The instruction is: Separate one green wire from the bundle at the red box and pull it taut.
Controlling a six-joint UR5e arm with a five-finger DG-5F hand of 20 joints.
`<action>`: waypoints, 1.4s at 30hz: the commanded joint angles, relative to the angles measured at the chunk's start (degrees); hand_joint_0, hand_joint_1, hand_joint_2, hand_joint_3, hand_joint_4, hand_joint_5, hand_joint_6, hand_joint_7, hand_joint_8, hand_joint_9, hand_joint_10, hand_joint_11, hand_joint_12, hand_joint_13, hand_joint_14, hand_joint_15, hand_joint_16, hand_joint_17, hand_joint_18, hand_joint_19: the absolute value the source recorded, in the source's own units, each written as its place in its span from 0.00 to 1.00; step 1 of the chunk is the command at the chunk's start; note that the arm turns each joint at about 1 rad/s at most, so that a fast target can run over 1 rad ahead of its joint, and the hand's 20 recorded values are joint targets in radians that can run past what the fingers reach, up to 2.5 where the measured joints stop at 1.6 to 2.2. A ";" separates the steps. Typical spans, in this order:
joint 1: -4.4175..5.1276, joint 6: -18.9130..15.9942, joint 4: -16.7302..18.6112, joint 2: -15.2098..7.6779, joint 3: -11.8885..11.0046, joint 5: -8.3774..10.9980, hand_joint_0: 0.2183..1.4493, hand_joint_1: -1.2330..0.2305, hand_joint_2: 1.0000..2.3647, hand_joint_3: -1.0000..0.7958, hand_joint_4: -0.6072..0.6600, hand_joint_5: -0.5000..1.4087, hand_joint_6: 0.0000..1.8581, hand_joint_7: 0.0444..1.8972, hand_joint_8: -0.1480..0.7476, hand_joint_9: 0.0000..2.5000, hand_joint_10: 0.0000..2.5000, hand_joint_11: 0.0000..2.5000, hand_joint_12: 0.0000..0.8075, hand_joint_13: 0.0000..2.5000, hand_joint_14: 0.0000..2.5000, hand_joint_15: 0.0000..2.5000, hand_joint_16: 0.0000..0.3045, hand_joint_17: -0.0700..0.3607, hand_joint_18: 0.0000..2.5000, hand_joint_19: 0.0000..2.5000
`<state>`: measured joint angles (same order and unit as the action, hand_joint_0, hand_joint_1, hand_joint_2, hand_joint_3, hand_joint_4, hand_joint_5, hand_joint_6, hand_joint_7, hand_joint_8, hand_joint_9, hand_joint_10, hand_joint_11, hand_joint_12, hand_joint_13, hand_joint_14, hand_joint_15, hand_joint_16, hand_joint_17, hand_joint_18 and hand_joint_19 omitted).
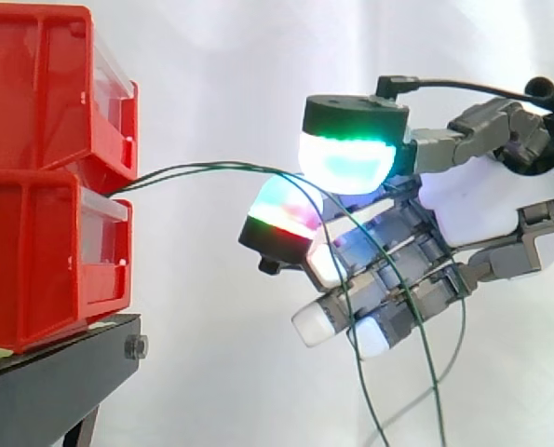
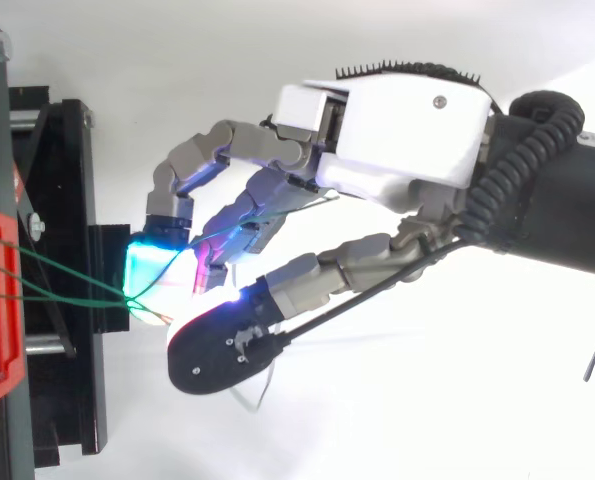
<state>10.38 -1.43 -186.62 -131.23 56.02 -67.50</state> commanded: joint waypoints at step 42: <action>-0.97 6.00 0.46 0.01 1.28 -1.23 0.32 0.48 0.00 0.29 0.55 0.19 0.47 0.57 0.47 0.44 0.01 0.27 0.42 0.35 0.01 0.16 0.14 0.39 0.31 0.20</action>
<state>9.37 3.90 -186.23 -131.22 57.33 -68.59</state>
